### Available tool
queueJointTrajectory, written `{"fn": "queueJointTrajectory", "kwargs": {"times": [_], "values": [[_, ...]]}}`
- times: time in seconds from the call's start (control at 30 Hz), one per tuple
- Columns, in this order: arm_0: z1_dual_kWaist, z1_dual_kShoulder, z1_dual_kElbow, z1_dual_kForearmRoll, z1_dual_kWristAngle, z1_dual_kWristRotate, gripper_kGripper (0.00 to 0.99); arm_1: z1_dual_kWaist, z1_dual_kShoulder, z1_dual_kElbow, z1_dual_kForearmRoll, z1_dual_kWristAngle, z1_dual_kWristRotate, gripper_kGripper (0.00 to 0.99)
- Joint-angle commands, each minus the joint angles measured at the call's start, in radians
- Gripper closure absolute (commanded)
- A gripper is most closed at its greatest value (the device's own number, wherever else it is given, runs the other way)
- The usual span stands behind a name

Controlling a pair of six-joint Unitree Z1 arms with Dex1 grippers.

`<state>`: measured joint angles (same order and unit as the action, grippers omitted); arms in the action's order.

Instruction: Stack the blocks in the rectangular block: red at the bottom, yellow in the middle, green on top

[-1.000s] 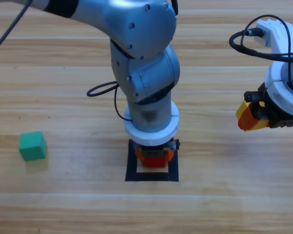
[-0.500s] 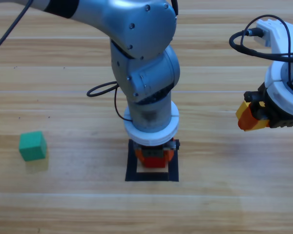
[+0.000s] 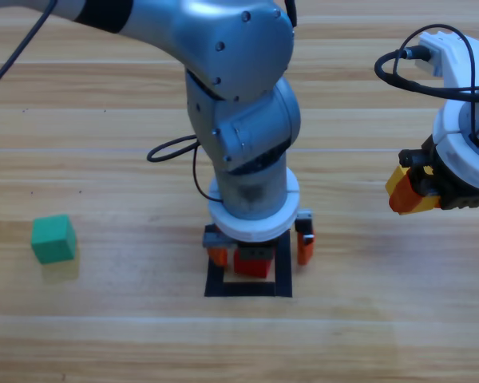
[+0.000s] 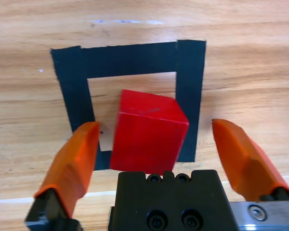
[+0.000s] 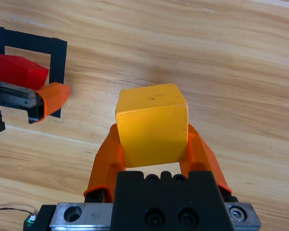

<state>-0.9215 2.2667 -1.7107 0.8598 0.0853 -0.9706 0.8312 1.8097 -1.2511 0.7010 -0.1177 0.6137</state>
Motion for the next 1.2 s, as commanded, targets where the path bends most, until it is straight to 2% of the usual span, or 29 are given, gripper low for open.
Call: {"fn": "queueJointTrajectory", "kwargs": {"times": [0.03,0.17,0.37,0.57,0.7,0.87,1.07,1.2], "values": [[-0.02,0.027,-0.01,-0.012,0.017,-0.022,0.0,0.031,0.066,0.001,-0.014,0.003,-0.008,0.812],[-0.008,-0.03,-0.093,-0.012,0.044,-0.011,0.0,0.035,0.054,-0.001,-0.012,0.003,-0.006,0.812],[0.113,-0.246,-0.102,0.015,0.114,-0.023,0.001,0.062,0.054,-0.027,-0.003,-0.003,0.031,0.812],[0.254,-0.329,-0.089,0.114,0.12,0.027,0.001,0.132,0.092,-0.097,0.025,-0.003,0.112,0.812],[0.277,-0.346,-0.063,0.123,0.123,0.072,0.002,0.184,0.171,-0.206,0.084,-0.002,0.175,0.812],[0.3,-0.45,-0.049,0.114,0.169,0.152,0.016,0.243,0.295,-0.37,0.164,0.003,0.261,0.812],[0.406,-0.579,0.036,0.065,0.154,0.303,0.057,0.261,0.392,-0.473,0.203,0.007,0.383,0.812],[0.546,-0.658,0.085,0.054,0.028,0.486,0.062,0.263,0.431,-0.51,0.204,0.009,0.468,0.812]]}}
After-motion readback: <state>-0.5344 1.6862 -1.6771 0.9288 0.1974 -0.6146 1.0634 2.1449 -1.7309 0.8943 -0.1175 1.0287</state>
